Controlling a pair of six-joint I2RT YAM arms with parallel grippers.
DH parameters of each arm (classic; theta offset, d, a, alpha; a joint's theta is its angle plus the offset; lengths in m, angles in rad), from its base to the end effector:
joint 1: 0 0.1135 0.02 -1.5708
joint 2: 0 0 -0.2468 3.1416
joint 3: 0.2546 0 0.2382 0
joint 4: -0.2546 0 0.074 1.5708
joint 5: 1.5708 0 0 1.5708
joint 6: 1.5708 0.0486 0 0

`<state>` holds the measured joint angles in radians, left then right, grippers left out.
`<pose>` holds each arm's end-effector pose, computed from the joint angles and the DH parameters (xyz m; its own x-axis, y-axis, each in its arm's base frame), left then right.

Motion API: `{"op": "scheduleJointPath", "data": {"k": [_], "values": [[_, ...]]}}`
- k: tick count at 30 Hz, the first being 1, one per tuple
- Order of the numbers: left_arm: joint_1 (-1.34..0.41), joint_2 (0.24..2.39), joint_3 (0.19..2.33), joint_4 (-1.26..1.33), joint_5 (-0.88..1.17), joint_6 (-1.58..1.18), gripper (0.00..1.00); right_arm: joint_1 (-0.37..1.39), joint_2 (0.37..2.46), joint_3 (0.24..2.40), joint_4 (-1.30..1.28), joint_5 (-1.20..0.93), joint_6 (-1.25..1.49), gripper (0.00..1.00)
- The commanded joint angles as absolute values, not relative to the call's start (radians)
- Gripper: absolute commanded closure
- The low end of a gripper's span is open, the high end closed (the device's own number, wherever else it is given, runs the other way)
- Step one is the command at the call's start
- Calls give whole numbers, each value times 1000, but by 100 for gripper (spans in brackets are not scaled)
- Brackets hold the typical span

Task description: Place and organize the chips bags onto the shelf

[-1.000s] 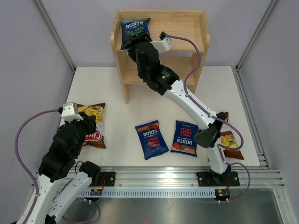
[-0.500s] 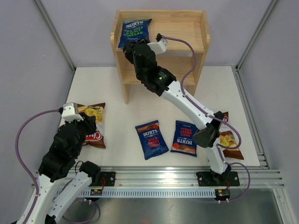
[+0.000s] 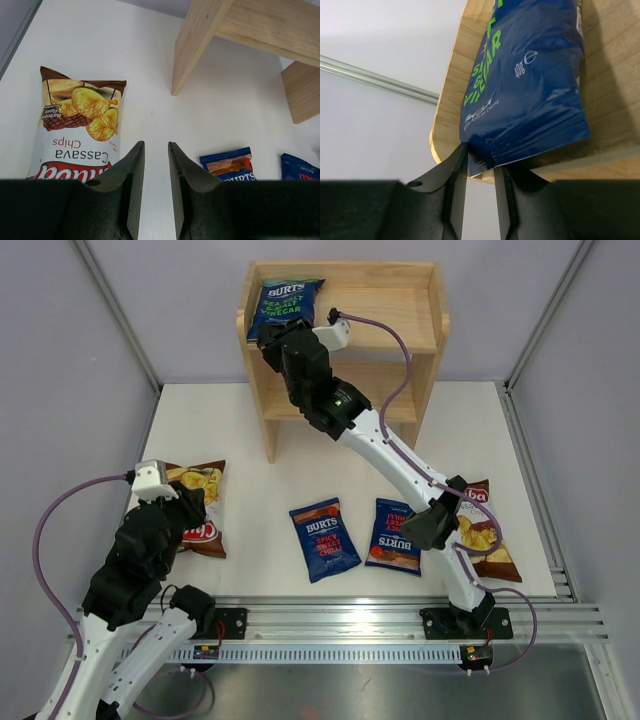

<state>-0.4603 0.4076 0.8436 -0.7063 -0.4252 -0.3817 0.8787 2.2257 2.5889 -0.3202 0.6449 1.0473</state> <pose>0.0904 -0.0225 0.3315 -0.2401 -0.2597 -0.9354 -0.0441 0.9655 -0.2567 0.3270 0.3488 0.4521 -0.1872 0.8587 -0.4771 -0.1398 0.4574 0.8782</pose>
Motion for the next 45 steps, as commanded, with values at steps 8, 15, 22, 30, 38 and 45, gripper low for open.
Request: {"op": "scheduleJointPath", "data": {"k": [8,15,22,30,38,45], "values": [[-459,423,853,-680,-457,-383,72,861,2085,2410,-242,581,1054,44],[-459,426,853,-686,-482,-393,71,865,1973,2243,-204,565,1078,1],[-459,442,862,-704,-515,-407,64,865,1892,2139,-195,574,1077,0],[-459,437,859,-703,-519,-408,1,865,1650,1773,-13,528,990,0],[-459,459,864,-701,-476,-411,1,865,1272,1369,31,443,770,0],[-459,514,853,-707,-213,-530,1,864,860,1061,-294,298,588,1]]}}
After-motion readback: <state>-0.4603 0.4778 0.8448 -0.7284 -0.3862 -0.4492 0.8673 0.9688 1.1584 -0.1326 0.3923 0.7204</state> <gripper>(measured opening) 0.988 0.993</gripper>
